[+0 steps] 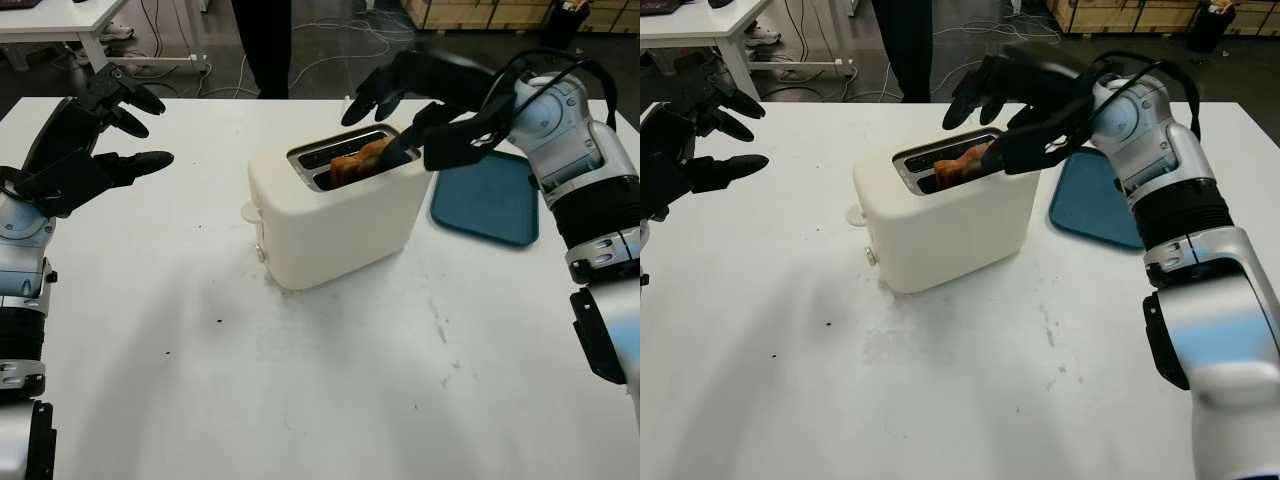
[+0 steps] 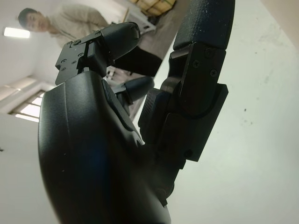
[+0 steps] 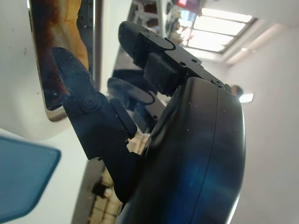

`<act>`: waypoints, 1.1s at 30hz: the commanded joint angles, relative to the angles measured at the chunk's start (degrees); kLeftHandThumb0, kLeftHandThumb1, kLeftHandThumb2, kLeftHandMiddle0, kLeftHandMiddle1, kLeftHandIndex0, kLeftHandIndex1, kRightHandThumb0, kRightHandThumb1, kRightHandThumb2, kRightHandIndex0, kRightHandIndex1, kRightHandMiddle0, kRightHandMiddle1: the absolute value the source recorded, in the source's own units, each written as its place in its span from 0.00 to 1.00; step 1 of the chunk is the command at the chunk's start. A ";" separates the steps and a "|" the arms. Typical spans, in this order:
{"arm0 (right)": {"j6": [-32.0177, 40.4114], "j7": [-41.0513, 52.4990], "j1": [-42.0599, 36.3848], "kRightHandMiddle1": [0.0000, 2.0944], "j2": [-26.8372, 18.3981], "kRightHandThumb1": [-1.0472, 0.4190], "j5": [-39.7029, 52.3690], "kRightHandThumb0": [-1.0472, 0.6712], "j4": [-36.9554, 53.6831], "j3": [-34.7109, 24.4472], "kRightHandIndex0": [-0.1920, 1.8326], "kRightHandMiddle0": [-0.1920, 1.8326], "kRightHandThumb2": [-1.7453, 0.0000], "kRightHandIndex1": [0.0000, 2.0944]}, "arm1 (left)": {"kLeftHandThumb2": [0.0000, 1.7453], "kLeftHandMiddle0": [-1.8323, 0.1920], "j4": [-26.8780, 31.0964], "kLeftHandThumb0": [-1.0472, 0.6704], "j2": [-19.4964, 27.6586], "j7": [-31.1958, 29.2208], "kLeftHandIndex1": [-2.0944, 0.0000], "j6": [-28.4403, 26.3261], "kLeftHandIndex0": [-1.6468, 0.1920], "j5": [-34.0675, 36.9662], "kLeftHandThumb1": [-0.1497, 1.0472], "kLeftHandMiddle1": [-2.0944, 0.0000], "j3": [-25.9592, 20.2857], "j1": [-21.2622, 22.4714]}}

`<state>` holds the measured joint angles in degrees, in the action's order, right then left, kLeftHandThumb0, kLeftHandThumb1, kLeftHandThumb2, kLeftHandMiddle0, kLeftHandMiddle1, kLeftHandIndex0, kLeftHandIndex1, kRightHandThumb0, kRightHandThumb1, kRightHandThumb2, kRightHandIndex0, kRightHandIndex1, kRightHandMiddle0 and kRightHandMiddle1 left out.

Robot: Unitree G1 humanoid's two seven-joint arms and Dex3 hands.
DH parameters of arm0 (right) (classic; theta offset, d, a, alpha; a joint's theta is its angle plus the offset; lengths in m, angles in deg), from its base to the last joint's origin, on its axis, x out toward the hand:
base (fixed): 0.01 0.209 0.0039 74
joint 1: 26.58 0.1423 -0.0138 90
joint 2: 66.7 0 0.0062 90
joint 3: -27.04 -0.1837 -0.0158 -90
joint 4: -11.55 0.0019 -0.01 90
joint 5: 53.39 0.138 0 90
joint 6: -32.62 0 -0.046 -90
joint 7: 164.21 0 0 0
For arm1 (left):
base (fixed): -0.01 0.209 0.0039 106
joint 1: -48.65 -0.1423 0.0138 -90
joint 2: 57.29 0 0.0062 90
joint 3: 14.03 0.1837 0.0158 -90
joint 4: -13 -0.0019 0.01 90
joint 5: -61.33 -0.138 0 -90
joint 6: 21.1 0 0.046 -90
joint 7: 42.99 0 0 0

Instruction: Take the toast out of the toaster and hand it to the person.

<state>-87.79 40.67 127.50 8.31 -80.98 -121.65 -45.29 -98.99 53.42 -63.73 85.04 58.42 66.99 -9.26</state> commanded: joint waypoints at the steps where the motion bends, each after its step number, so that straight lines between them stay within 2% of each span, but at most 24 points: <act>1: -1.34 -1.51 1.50 0.04 0.33 0.26 -1.21 0.32 -0.81 0.73 0.53 0.58 1.00 0.26 | 0.08 0.91 0.32 0.00 -0.04 0.40 0.27 -0.09 0.90 0.61 0.89 0.22 -0.46 -0.65; 5: -0.61 -2.73 1.31 0.02 0.79 0.26 -2.01 0.30 -0.93 1.18 0.50 0.59 1.00 0.59 | 0.08 0.91 0.47 0.00 0.05 0.38 0.28 -0.10 0.90 0.49 0.89 0.23 -0.42 -0.78; 8: -0.45 -3.68 1.15 0.01 1.15 0.26 -2.54 0.29 -1.23 1.31 0.48 0.59 1.00 0.54 | 0.08 0.91 0.21 0.00 0.04 0.30 0.28 0.20 0.90 0.57 0.89 0.23 -0.44 -0.74; 11: -0.30 -3.76 0.95 0.01 1.63 0.26 -2.24 0.30 -1.68 1.14 0.49 0.59 1.00 0.69 | 0.08 0.91 0.02 0.00 -0.07 0.40 0.28 0.45 0.90 0.64 0.89 0.23 -0.48 -0.62; 15: -0.59 -2.95 1.06 0.00 1.77 0.26 -1.93 0.34 -2.20 1.26 0.48 0.58 1.00 0.78 | 0.08 0.91 0.13 0.00 -0.08 0.44 0.27 0.35 0.90 0.57 0.89 0.23 -0.43 -0.54; 19: -1.41 -2.72 1.36 0.00 1.83 0.25 -2.11 0.33 -2.75 1.67 0.48 0.59 1.00 0.77 | 0.08 0.91 -0.06 0.00 -0.19 0.19 0.27 0.32 0.90 0.96 0.89 0.23 -0.53 -0.37; 22: -1.47 -2.75 1.49 0.00 1.82 0.24 -2.57 0.33 -2.78 2.20 0.49 0.59 1.00 0.63 | 0.09 0.91 -0.60 0.00 -0.06 0.37 0.28 1.50 0.90 0.56 0.89 0.23 -0.39 -0.22; 25: -1.83 -2.84 1.39 0.01 1.95 0.24 -2.28 0.34 -2.87 2.50 0.51 0.60 1.00 0.54 | 0.09 0.91 -0.55 0.00 -0.10 0.36 0.29 1.15 0.90 0.66 0.89 0.23 -0.42 -0.11; 30: -1.79 -1.30 1.45 0.01 2.40 0.25 -1.55 0.35 -3.40 2.79 0.51 0.62 1.00 0.54 | 0.08 0.91 -0.18 0.00 -0.10 0.50 0.28 0.82 0.90 0.59 0.89 0.23 -0.45 -0.18; 33: -2.27 -0.78 1.40 0.01 2.71 0.27 -1.26 0.37 -3.97 2.77 0.51 0.62 1.00 0.47 | 0.08 0.91 -0.08 0.00 -0.12 0.64 0.29 0.82 0.90 0.45 0.89 0.23 -0.40 -0.20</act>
<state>-89.16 39.12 128.30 10.21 -83.12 -125.02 -42.72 -99.10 53.37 -63.69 85.58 58.43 66.98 -9.26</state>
